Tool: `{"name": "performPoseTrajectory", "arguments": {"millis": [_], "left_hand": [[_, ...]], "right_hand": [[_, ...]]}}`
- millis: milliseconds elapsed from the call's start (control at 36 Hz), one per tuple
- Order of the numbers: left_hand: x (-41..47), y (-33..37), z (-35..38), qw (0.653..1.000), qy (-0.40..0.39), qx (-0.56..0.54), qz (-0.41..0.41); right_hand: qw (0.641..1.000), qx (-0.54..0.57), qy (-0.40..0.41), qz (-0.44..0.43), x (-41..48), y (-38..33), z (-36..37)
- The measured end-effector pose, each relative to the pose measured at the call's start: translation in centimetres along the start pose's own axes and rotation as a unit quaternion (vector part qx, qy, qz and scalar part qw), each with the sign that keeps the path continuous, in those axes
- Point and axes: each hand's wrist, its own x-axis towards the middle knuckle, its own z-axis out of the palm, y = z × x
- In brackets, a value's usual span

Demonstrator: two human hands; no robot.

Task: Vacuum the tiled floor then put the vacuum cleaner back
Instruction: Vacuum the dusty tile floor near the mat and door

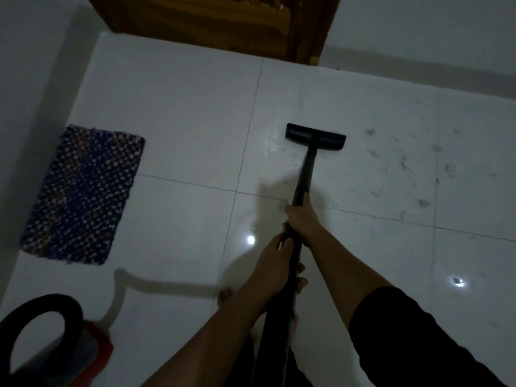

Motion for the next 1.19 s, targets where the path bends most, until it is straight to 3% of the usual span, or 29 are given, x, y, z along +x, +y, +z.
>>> {"name": "performPoseTrajectory", "arguments": {"millis": [806,1194], "left_hand": [[-6.6,-9.9,-3.4,1.000,0.014,-0.026,0.009],[-12.2,-17.9,-7.1,1.000,-0.002,0.000,0.021]], "right_hand": [[0.996,-0.084,-0.023,-0.008,-8.5,7.6,3.6],[0.997,-0.069,-0.017,0.018,-14.6,15.0,7.4]]}}
